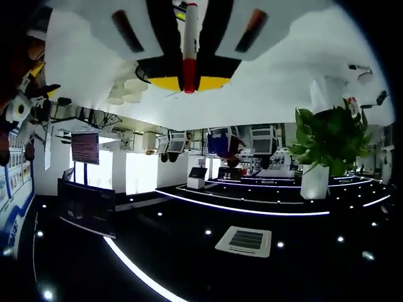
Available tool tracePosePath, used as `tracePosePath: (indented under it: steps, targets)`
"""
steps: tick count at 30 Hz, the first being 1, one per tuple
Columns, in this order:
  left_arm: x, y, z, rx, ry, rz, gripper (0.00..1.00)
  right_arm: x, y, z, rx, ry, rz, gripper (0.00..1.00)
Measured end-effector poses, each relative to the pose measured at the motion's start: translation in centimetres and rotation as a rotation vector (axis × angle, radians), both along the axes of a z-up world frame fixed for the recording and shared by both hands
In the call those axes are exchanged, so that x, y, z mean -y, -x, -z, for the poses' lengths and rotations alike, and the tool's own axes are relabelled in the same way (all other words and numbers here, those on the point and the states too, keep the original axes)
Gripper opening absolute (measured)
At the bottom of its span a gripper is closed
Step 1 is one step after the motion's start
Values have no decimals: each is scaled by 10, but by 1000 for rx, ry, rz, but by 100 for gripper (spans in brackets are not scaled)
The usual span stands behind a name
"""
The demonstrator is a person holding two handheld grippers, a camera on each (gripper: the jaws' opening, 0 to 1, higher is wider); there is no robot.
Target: Place the scattered laser pointers and whiteboard markers into the pen holder and stack the scattered paper cups together
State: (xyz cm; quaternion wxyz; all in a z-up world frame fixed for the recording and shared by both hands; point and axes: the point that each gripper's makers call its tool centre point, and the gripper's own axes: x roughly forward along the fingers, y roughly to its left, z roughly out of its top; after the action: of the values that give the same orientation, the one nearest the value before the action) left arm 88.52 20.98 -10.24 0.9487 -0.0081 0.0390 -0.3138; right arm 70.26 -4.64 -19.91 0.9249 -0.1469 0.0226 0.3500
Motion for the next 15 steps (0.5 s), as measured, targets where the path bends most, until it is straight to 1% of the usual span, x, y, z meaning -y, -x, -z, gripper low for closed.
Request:
tracePosePath:
  steps: [2,4,6,8,10,15]
  targets:
    - [1,1,-3,4,-3,2,10,0,0,0,-1,1,0,55]
    - [4,4,-5,8,11,7,10,-1,0,1,-2,0,-3,55]
    - [6,5,-5,10,13,8,10,-3,0,1,-2,0,-6,55]
    - [8,6,-5,23,5,6,10,-5,0,0,-1,0,-12,55]
    - [11,6,-6,23,4,8,10,-6,1,0,0,2,-14,55]
    - [16,5,-9,40,-28,17,10,-3,0,1,-4,-1,-10,55]
